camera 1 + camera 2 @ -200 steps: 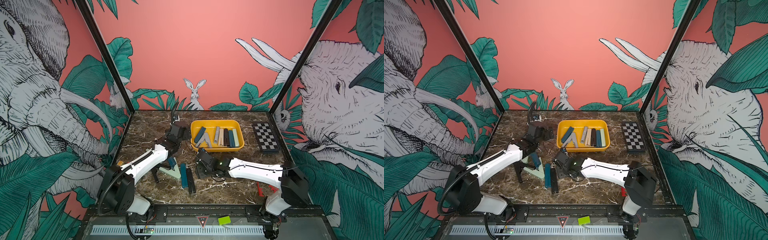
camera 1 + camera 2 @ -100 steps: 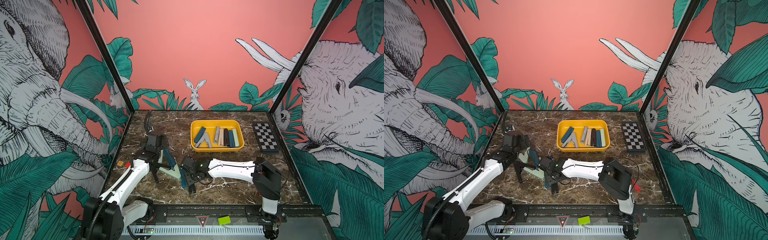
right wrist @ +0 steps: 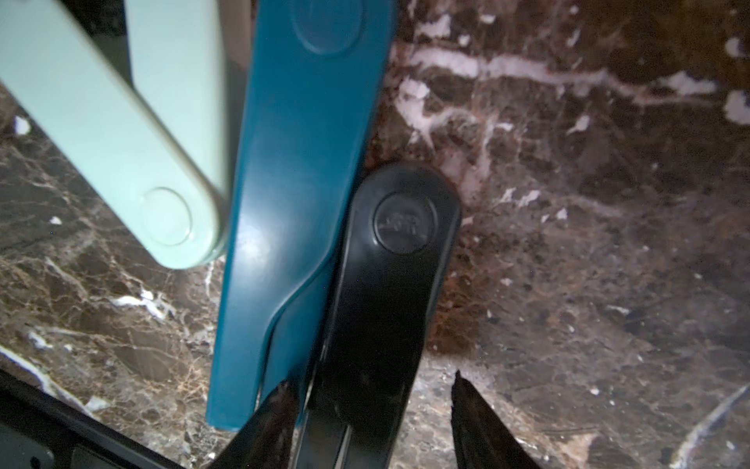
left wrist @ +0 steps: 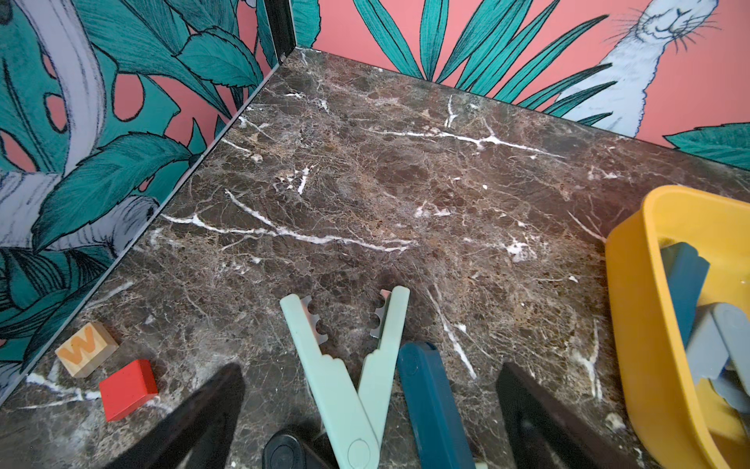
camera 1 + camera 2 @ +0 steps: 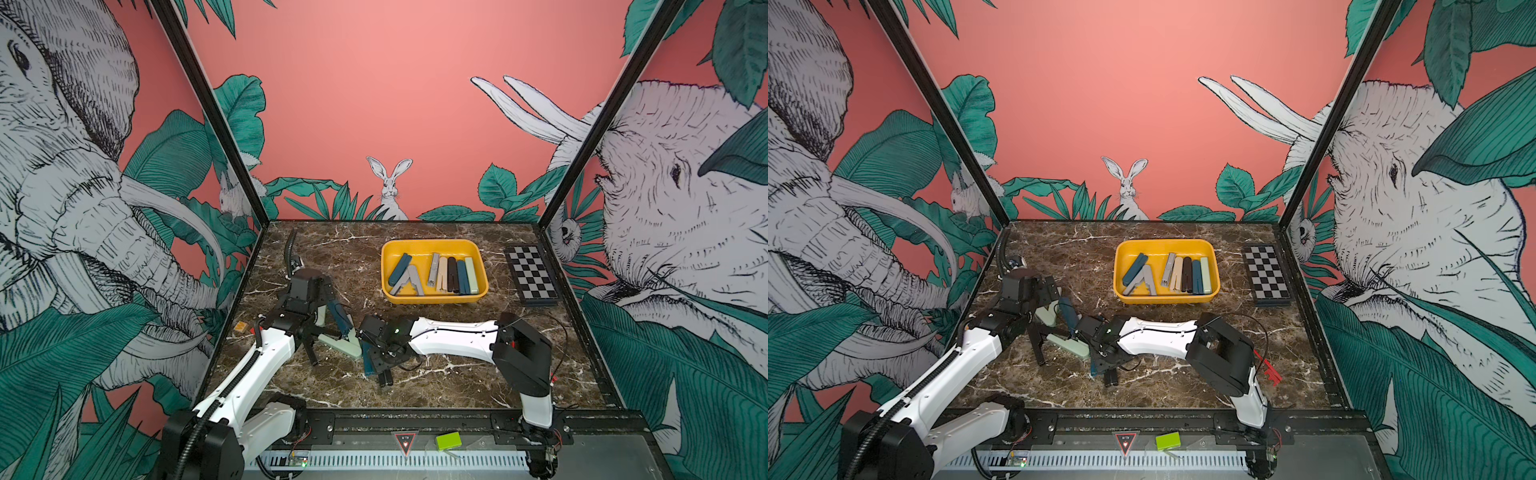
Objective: Put the pruning pliers into the storage box
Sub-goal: Pick up the pruning pliers from the center of the board.
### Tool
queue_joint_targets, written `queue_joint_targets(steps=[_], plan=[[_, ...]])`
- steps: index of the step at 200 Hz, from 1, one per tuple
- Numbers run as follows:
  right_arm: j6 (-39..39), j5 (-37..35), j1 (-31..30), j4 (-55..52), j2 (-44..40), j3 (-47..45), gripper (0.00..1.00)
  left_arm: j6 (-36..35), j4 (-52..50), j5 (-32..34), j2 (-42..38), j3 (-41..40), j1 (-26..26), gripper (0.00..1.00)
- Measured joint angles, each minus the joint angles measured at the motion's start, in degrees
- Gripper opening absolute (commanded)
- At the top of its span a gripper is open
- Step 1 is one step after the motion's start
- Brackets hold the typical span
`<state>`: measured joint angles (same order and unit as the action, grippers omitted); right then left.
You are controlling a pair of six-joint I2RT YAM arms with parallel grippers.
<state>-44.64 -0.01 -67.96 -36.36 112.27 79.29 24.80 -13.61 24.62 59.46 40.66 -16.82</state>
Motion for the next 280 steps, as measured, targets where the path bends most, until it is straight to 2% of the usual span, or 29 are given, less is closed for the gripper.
queue_joint_targets(steps=[70, 152, 220, 280], plan=[[0.7, 0.5, 2.1, 0.2, -0.9, -4.3, 0.51, 0.0, 0.0, -0.2, -0.3, 0.0, 0.0, 0.99], [5.5, 0.8, 6.1, 1.2, -3.5, -8.3, 0.37, 0.2, -1.1, -1.1, -0.3, 0.0, 0.0, 0.99], [6.8, -1.7, 12.9, 2.7, -11.0, -18.0, 0.35, 0.7, -2.4, -1.7, -0.5, -0.7, 0.0, 0.99], [7.4, -0.9, 16.9, 7.1, -23.3, -25.8, 0.31, 1.2, -2.6, -3.9, -0.5, -0.7, 0.0, 0.99]])
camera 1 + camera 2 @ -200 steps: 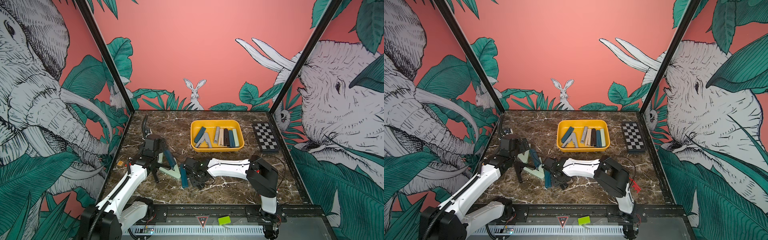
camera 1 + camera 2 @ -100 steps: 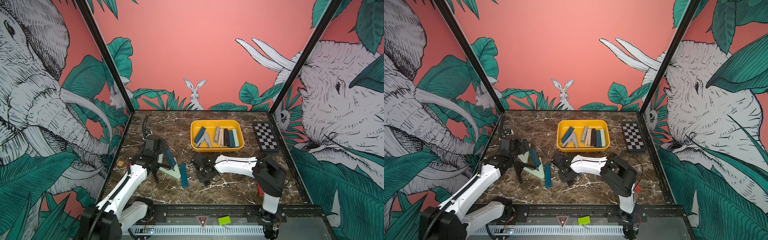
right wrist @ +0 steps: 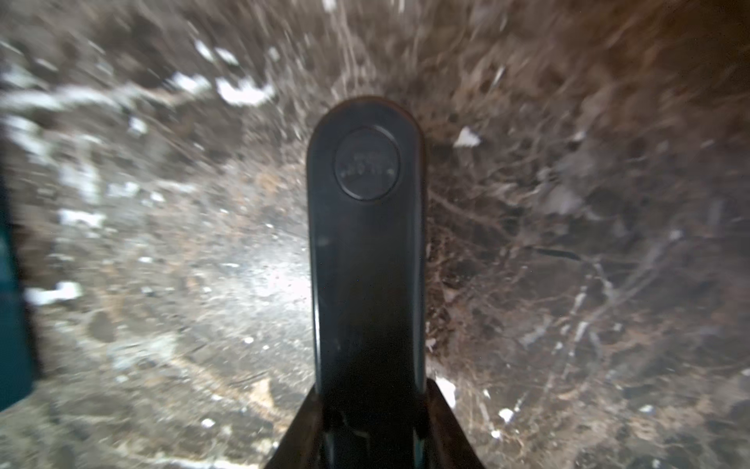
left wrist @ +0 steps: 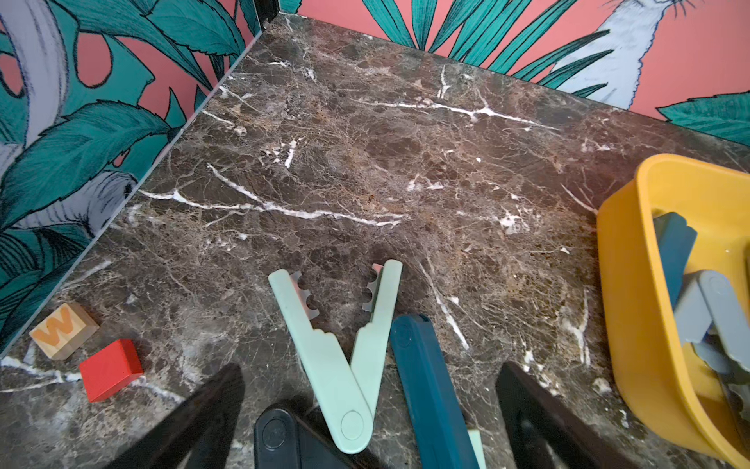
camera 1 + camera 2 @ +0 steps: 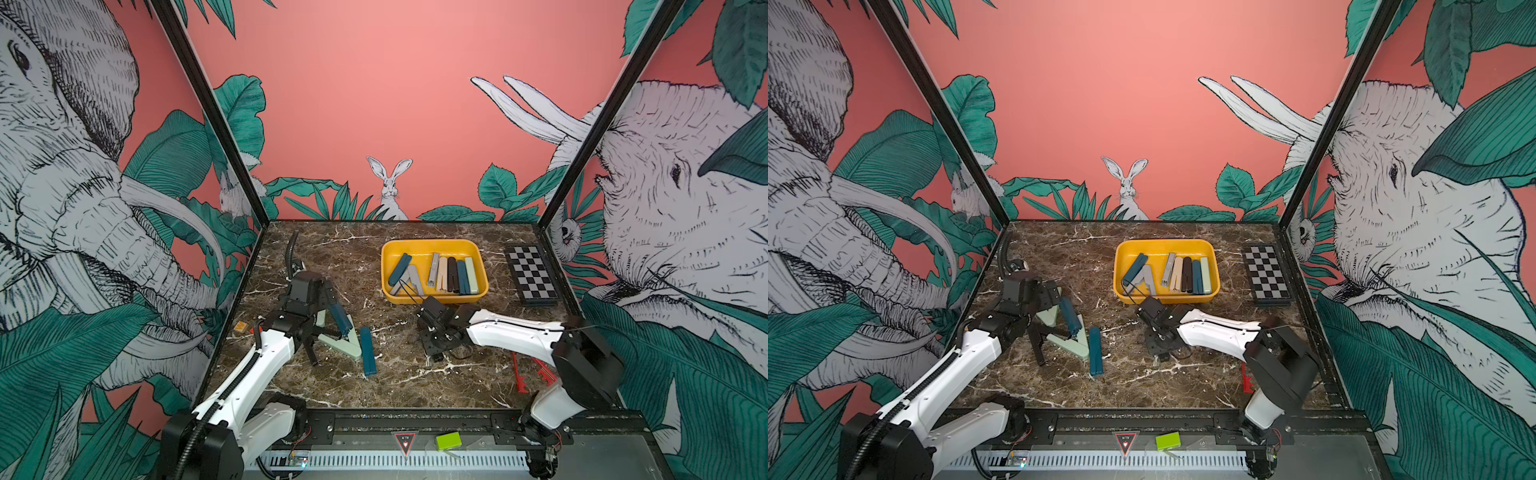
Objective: Put the pruning pliers into the storage box
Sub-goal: Pick up the pruning pliers from the center of the board, then place the pruning pliers in the storage box.
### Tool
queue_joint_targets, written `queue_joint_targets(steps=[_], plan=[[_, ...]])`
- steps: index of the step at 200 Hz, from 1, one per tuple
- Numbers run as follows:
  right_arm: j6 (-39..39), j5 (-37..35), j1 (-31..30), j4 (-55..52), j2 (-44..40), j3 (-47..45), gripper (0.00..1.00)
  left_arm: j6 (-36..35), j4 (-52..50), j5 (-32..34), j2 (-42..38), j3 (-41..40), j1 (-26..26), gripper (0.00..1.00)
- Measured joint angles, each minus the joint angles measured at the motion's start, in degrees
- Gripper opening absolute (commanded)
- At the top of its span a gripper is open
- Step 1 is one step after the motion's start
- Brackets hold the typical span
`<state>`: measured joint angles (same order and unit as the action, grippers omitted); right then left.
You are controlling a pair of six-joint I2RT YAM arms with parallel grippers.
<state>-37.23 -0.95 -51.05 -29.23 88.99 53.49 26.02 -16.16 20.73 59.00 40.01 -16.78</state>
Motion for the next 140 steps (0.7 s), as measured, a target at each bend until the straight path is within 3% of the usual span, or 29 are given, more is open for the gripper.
queue_joint_targets(steps=[38, 74, 140], plan=[[0.0, -0.1, 0.9, 0.4, -9.4, 0.1, 0.30, 0.5, 0.0, -1.6, 0.0, -0.2, -1.4, 0.99], [0.5, -1.1, 4.7, -1.7, -15.8, 2.6, 0.30, 1.0, -0.8, 1.0, 0.0, -0.3, -8.7, 0.99], [7.7, -4.3, 20.4, -4.9, -11.5, 12.0, 0.29, 4.2, -0.7, 1.6, 2.3, -1.8, -13.6, 0.99]])
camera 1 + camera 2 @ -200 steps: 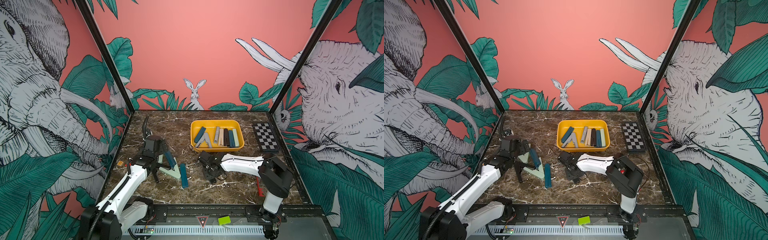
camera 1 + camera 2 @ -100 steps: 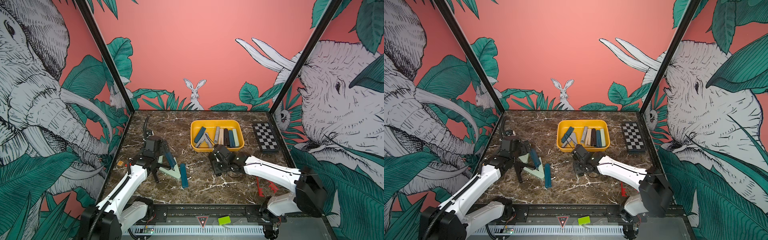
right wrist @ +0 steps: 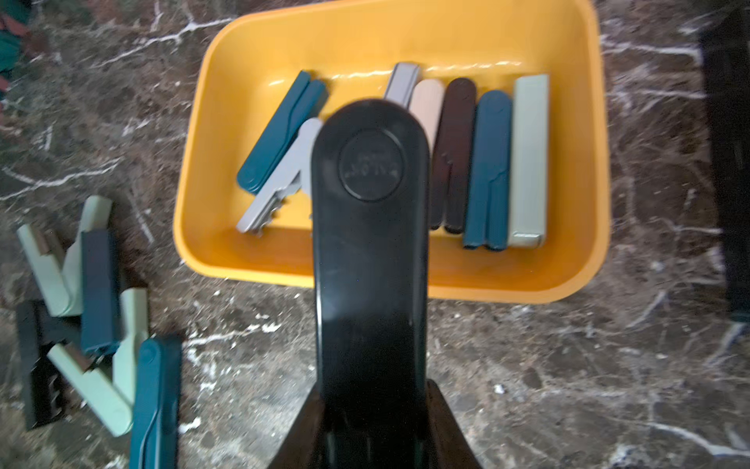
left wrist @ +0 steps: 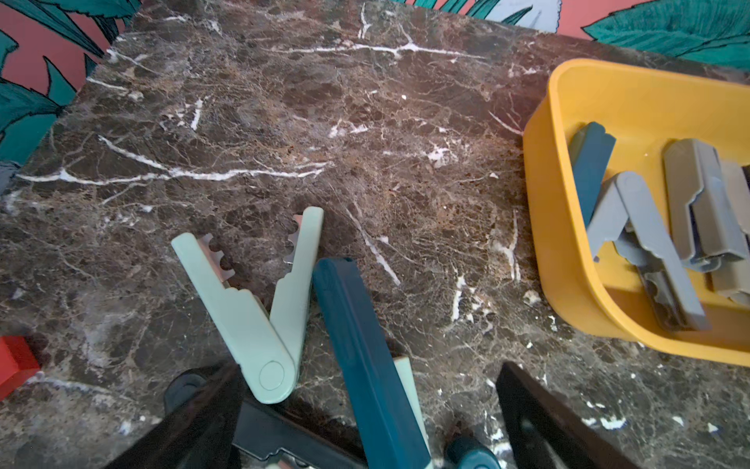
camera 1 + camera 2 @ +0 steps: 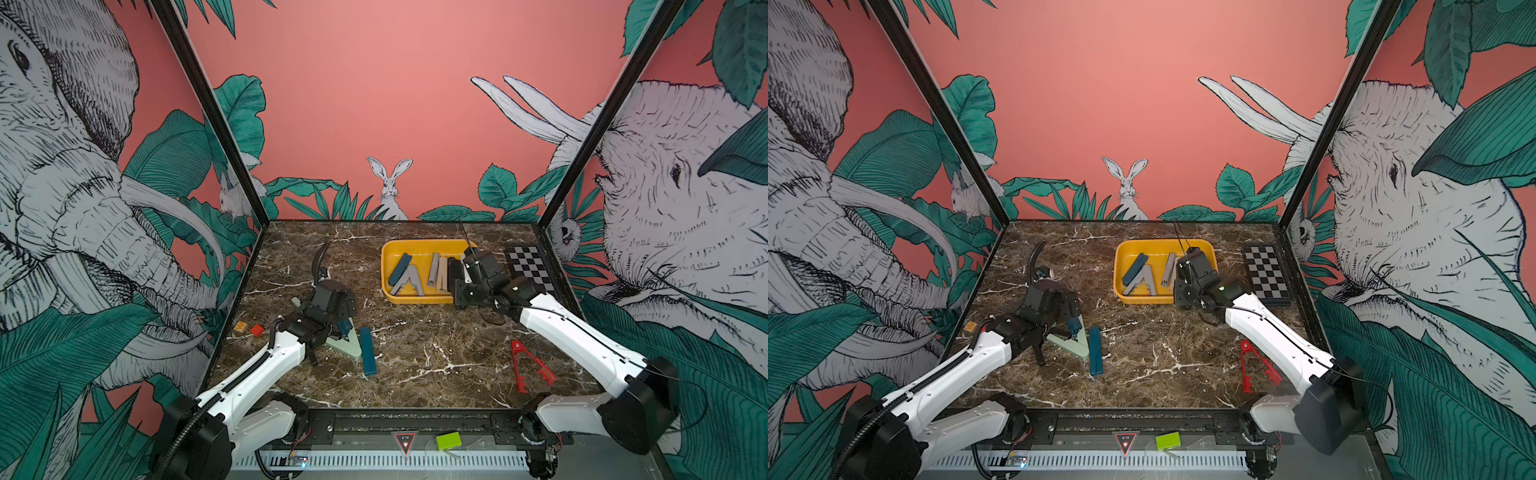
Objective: Put the pruning pliers into the storage box
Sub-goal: Place the pruning pliers in the storage box.
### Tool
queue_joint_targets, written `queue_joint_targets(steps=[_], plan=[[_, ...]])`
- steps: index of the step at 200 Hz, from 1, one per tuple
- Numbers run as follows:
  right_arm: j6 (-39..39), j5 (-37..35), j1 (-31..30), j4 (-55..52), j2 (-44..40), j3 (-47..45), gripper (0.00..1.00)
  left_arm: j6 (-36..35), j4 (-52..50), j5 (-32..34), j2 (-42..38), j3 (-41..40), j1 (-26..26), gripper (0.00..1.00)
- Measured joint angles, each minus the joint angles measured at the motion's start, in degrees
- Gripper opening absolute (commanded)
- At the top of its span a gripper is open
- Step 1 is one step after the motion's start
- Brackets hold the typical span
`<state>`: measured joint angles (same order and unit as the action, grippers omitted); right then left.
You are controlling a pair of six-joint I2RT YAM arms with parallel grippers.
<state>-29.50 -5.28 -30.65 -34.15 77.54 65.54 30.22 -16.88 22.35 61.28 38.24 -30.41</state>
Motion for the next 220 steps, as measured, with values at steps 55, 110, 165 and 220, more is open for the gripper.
queue_joint_targets(steps=[55, 110, 165, 220], plan=[[7.9, -1.0, 8.7, -0.5, 20.4, 12.4, 0.29, 3.3, -0.5, 1.2, 3.3, 0.0, -6.9, 0.99], [10.9, -1.3, 11.5, -1.2, 31.2, 18.7, 0.32, 7.9, -2.1, 2.6, 5.4, -0.1, -13.3, 0.99], [11.7, 0.4, 12.3, -1.3, 35.0, 22.9, 0.48, 9.2, -2.7, 3.1, 8.8, 0.0, -13.6, 0.99], [11.5, 1.9, 12.3, -2.5, 39.3, 24.0, 0.29, 9.3, -3.2, 4.3, 8.9, 0.0, -13.6, 0.99]])
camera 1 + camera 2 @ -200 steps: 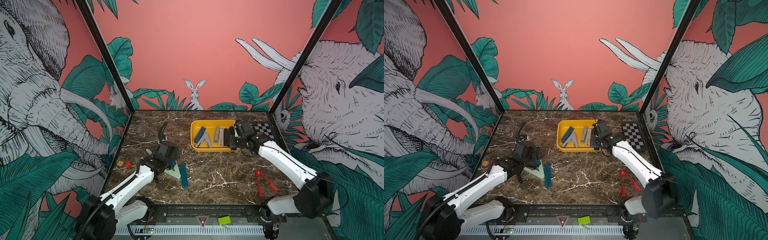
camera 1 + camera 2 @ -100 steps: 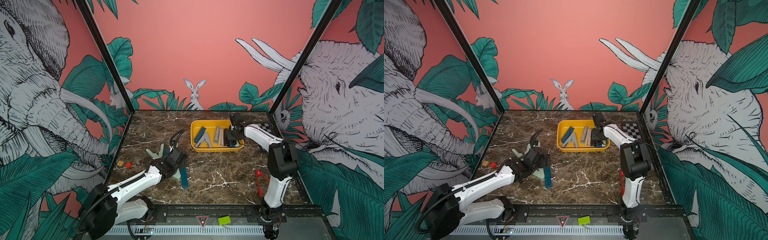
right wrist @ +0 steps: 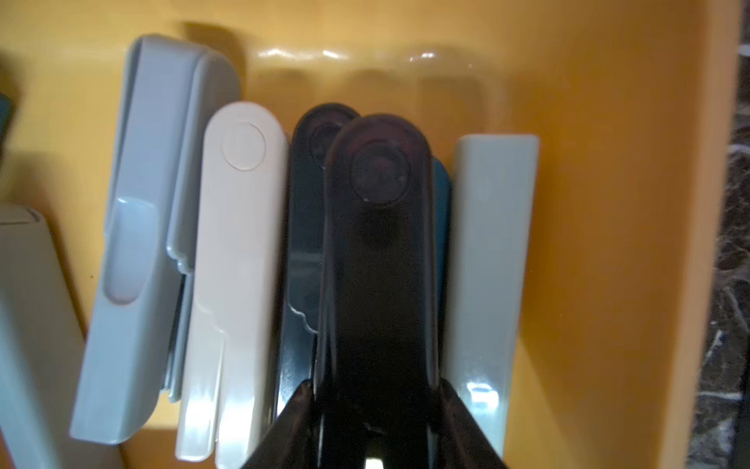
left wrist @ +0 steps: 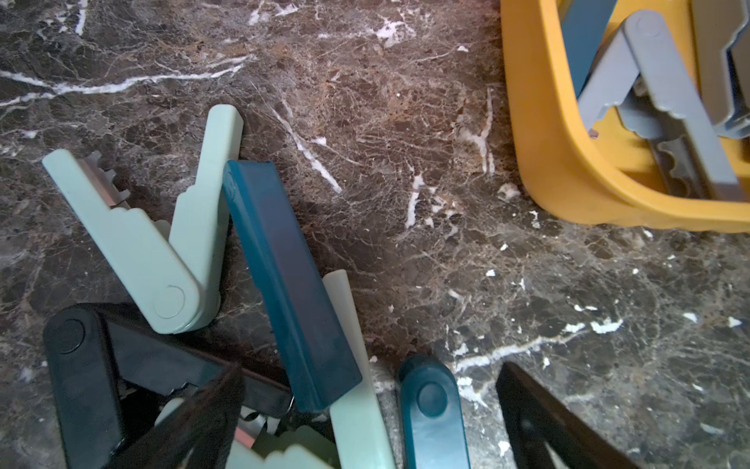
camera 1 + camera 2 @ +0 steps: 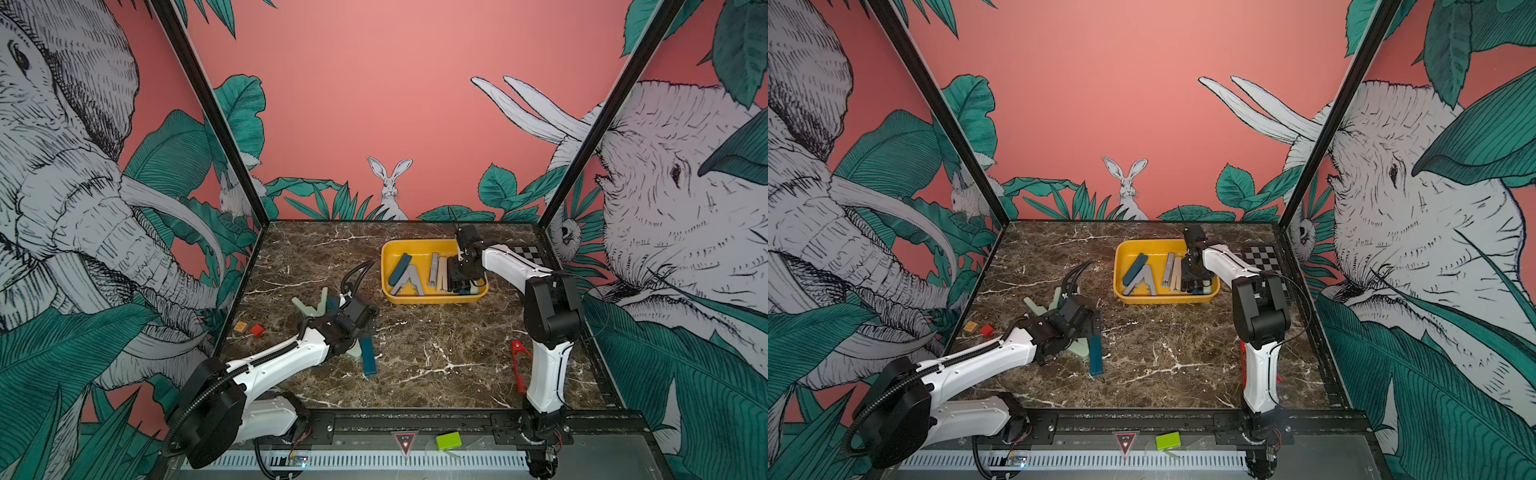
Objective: Put the pruning pliers into the storage box
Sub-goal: Place the pruning pliers in the storage box.
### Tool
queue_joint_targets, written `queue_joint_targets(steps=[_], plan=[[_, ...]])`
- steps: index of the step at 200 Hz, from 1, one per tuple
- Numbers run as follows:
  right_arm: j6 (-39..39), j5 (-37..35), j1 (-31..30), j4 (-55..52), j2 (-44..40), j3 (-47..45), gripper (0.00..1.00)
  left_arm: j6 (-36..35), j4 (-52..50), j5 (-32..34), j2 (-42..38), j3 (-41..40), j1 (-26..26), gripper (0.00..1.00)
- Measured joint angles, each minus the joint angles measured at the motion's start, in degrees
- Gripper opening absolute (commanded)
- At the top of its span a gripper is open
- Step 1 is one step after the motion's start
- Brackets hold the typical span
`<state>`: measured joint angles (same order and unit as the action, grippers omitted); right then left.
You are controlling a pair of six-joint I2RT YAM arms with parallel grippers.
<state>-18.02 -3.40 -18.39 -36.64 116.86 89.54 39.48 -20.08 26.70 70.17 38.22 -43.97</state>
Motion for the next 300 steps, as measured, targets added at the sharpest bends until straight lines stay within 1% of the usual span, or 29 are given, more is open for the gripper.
queue_joint_targets(steps=[11, 20, 29, 41, 51, 64, 77, 117, 153, 163, 191, 222, 236, 271, 284, 288, 300], plan=[[0.1, 0.2, 0.0, -0.1, 0.4, 0.1, 0.19, 0.0, -0.1, 0.3, 0.0, 0.0, 0.0, 0.99], [-0.6, 0.2, 0.0, 0.0, 0.3, 0.2, 0.13, 0.1, -0.2, 0.6, 0.0, 0.0, 0.0, 0.99], [-0.4, 0.4, 0.0, 0.1, 0.3, 0.0, 0.09, 0.1, -0.2, 0.9, -0.2, 0.0, 0.0, 0.99], [-0.6, 0.4, 0.0, 0.5, 0.1, -0.4, 0.09, 0.2, -0.2, 1.3, -0.6, 0.0, 0.0, 0.99], [-0.7, 0.4, 0.0, 0.9, -0.2, -0.9, 0.13, 0.2, -0.2, 1.5, -0.9, 0.0, 0.0, 0.99], [-0.9, 0.4, 0.0, 1.3, -0.5, -1.3, 0.21, 0.2, -0.2, 1.6, -1.2, 0.0, 0.0, 0.99], [-1.3, 0.2, 0.0, 1.4, -0.7, -1.5, 0.26, 0.2, -0.3, 1.6, -1.3, 0.0, 0.0, 0.99], [-2.4, -1.1, 0.2, 1.6, -0.8, -1.7, 0.28, 0.9, -0.3, 1.2, -1.2, 0.0, -1.8, 0.99], [-3.0, -2.1, 0.9, 1.7, -0.8, -1.7, 0.32, 2.8, -0.3, 0.5, -0.8, 0.0, -3.2, 0.99], [-3.0, -2.0, 1.1, 1.9, -0.8, -1.7, 0.35, 3.2, -0.3, 0.2, -0.7, 0.0, -3.3, 0.99], [-3.4, -1.2, 1.8, 3.2, -0.8, -1.8, 0.47, 3.9, -0.3, -0.3, 0.4, 0.0, -4.0, 0.99], [-3.3, -0.2, 2.0, 4.2, -0.8, -2.0, 0.52, 4.3, -0.3, -0.5, 2.6, 0.0, -5.2, 0.99], [-3.3, -0.2, 2.0, 4.8, -1.0, -2.4, 0.53, 4.6, -0.6, -0.7, 3.5, 0.0, -5.6, 0.99], [-3.2, -0.4, 2.0, 5.1, -1.1, -2.7, 0.49, 5.6, -1.1, -0.8, 4.3, 0.0, -6.1, 0.99], [-3.1, -0.6, 2.0, 5.0, -1.1, -2.7, 0.46, 5.7, -1.2, -0.7, 4.3, 0.1, -6.1, 0.99], [-3.1, -0.7, 2.0, 5.0, -1.1, -2.7, 0.44, 5.7, -1.3, -0.7, 4.3, 0.1, -6.1, 0.99], [-2.9, -1.0, 2.1, 5.0, -1.1, -2.7, 0.33, 5.7, -1.5, -0.6, 4.3, 0.3, -6.1, 0.99]])
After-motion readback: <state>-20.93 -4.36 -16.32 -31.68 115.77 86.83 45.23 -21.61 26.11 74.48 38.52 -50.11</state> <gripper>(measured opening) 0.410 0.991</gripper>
